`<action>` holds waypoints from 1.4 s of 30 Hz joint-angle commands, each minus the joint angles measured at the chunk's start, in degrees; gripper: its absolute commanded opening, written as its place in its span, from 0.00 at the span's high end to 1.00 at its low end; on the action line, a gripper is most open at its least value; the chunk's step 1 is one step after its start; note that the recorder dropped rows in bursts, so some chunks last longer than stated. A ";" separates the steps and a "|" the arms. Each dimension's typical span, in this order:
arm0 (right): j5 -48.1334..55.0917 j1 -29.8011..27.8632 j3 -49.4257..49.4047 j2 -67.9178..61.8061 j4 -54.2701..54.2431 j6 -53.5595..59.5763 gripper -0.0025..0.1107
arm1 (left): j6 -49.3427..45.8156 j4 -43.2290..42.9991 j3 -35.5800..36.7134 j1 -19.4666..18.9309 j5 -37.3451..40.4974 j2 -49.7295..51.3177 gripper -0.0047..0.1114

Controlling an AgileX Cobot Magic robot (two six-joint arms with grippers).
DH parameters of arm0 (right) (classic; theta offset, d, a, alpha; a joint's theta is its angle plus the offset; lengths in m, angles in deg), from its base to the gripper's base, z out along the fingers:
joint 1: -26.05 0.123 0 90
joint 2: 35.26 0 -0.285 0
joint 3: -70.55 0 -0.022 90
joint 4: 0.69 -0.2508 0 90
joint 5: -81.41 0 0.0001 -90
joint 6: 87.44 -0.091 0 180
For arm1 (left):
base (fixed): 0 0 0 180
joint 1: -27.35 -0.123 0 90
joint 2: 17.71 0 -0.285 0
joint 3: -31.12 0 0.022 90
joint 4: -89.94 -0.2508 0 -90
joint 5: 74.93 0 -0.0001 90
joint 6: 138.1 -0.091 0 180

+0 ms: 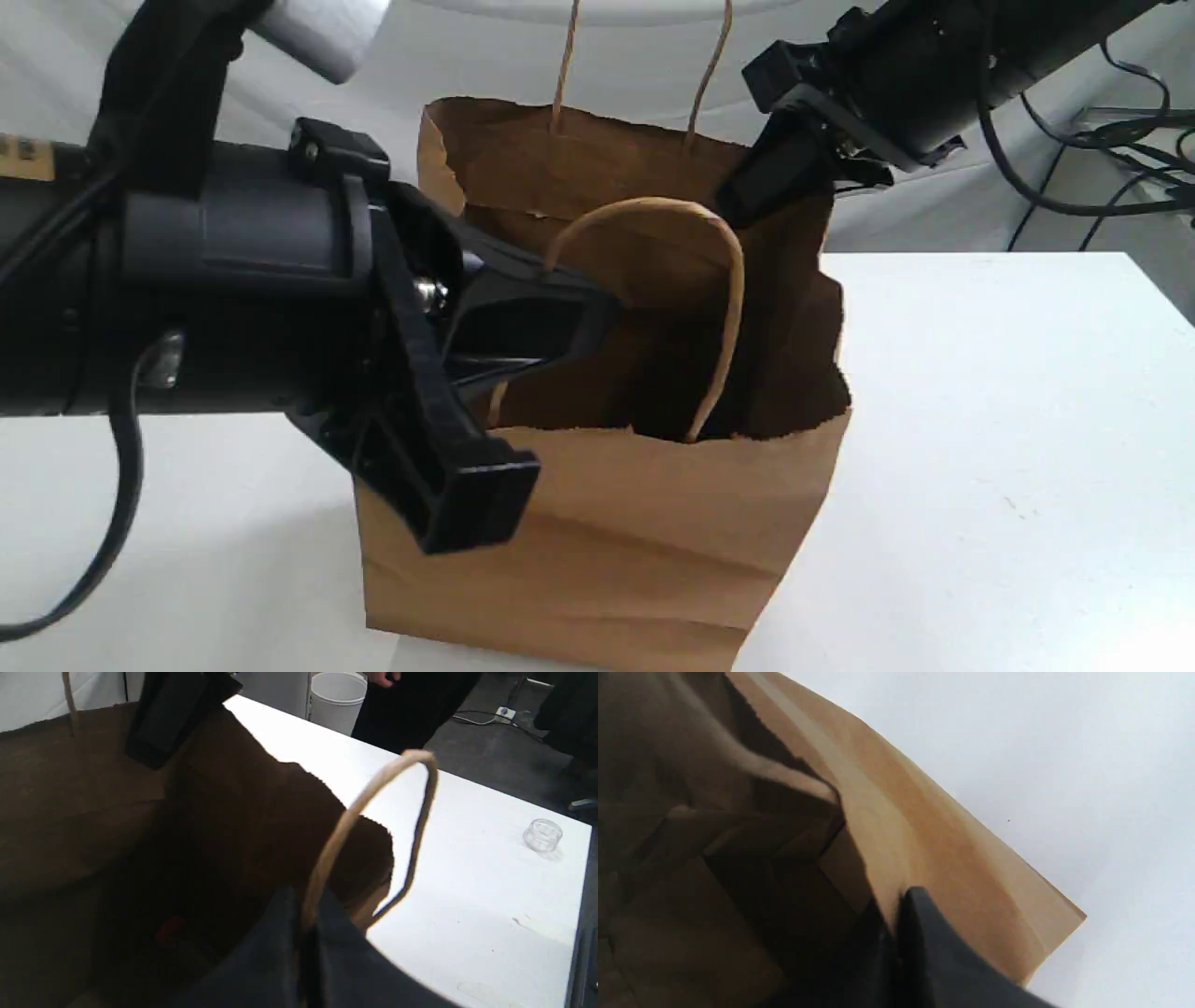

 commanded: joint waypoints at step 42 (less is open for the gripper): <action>-0.32 -0.15 0.35 -3.27 -0.42 -2.00 0.98 | -4.34 6.82 0.52 -1.08 -1.72 6.27 0.73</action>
